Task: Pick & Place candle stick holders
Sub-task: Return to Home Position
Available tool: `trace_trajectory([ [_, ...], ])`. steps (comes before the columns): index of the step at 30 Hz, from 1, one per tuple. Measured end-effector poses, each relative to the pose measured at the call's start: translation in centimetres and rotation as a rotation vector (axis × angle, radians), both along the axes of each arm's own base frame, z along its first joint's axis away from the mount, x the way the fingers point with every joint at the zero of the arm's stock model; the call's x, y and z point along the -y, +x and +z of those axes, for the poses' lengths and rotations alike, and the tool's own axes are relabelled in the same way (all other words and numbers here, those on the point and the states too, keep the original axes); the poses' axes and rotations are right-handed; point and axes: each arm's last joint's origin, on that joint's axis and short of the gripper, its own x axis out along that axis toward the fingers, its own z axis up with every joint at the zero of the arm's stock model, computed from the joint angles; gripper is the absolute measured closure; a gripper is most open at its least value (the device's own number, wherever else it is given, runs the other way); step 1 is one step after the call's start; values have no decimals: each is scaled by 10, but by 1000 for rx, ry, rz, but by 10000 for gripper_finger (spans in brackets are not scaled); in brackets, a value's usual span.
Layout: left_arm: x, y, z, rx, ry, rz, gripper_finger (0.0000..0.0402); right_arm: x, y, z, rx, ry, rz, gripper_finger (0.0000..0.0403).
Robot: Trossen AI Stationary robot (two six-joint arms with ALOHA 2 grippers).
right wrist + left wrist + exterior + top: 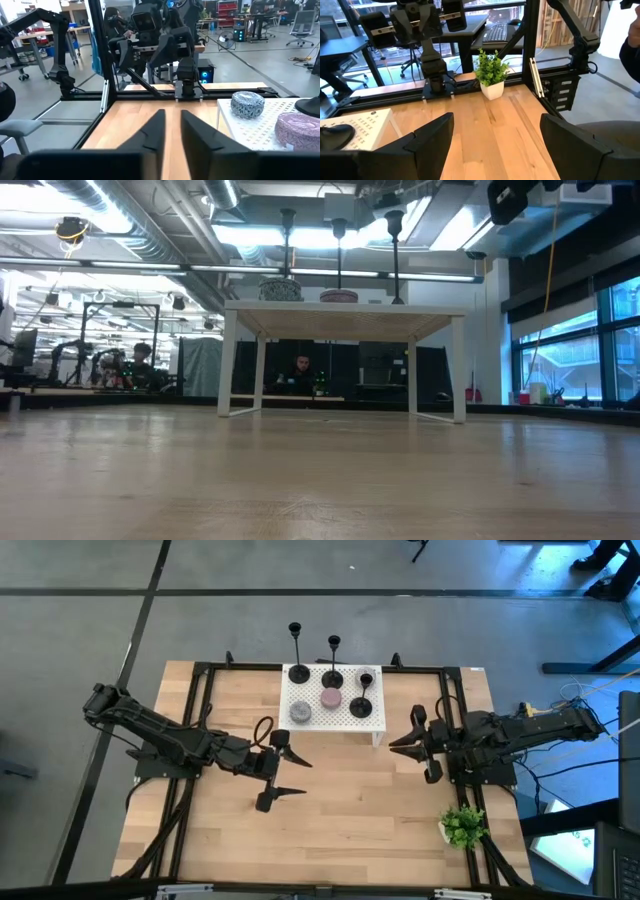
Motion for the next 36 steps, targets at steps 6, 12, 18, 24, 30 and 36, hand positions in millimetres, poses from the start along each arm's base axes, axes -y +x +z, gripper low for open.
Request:
trace_trajectory([
  [6, 0, 0, 0, 0, 1, 0, 107, 0, 0, 0, -5, -2, -15, 388],
  [12, 0, 0, 0, 0, 1, 0, 107, 3, 0, -2, -16, -10, -95, 393],
  [18, 0, 0, -1, -7, 3, 0, 107, 1, 0, -5, -41, -107, -19, 393],
  [24, 0, 1, -3, -20, 8, 0, 107, 4, -1, -7, -59, -135, -51, 393],
  [30, 0, 1, -5, -34, 12, 0, 107, 8, -3, -7, -69, -125, -89, 393],
  [36, 0, 1, -4, -31, 10, 0, 107, 8, -8, -6, -68, -125, -91, 393],
])
